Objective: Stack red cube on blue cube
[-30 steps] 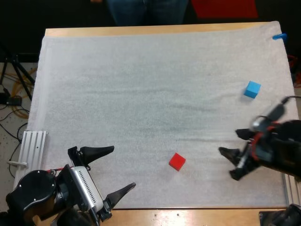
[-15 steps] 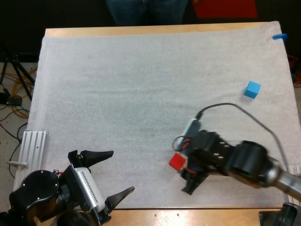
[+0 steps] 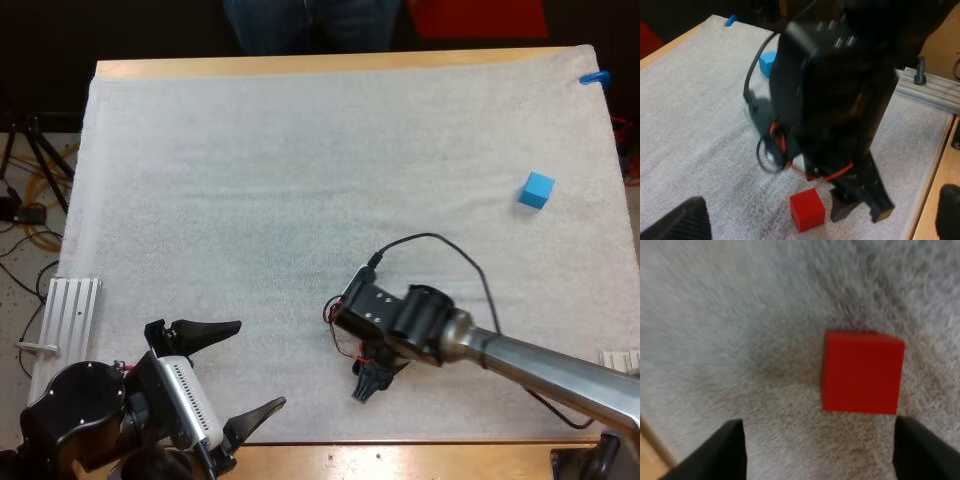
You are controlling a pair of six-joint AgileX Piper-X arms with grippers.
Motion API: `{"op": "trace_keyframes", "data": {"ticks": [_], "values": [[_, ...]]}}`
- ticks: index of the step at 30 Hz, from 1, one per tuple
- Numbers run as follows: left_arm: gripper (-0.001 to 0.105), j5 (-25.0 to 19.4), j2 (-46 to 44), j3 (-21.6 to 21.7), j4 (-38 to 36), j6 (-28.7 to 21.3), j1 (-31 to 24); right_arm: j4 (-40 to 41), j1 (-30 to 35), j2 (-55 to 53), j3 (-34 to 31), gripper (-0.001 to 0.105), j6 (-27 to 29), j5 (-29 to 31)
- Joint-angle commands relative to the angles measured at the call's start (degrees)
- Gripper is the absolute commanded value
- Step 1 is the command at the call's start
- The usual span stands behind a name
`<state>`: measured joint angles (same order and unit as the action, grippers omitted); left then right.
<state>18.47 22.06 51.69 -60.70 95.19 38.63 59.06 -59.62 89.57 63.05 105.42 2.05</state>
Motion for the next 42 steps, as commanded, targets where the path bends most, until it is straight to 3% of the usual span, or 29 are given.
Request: {"op": "trace_keyframes", "data": {"ticks": [1, 10, 15, 21, 32, 34, 39, 42], "values": [[0.087, 0.2, 0.1, 0.3, 0.1, -0.4, 0.2, -0.7, 0.1, 0.7, 0.5, 0.059, -0.2, 1.5], [0.087, 0.2, 0.1, 0.3, -1.2, -0.4, 0.2, -4.9, 4.1, 4.9, 0.5, 0.059, -1.9, 2.0], [0.087, 0.2, 0.1, 0.3, -1.2, -0.4, 0.2, -6.2, 6.1, 5.0, 0.5, 0.059, -2.2, -0.9], [0.087, 0.2, 0.1, 0.3, -1.2, -0.4, 0.2, -6.0, 6.2, 6.6, 0.5, 0.059, -2.9, -4.4], [0.087, 0.2, 0.1, 0.3, -1.2, -0.4, 0.2, -6.0, 6.1, 10.0, 0.5, 0.059, -3.7, -4.4], [0.087, 0.2, 0.1, 0.3, -1.2, -0.4, 0.2, -6.0, 6.1, 10.3, 0.5, 0.056, -3.7, -3.4], [0.087, 0.2, 0.1, 0.3, -1.2, -0.4, 0.2, -5.9, 6.1, 10.1, 0.5, 0.024, -3.7, -2.1], [0.087, 0.2, 0.1, 0.3, -1.2, -0.4, 0.2, -5.9, 6.1, 9.3, 0.5, 0.017, -3.9, -1.4]]}}
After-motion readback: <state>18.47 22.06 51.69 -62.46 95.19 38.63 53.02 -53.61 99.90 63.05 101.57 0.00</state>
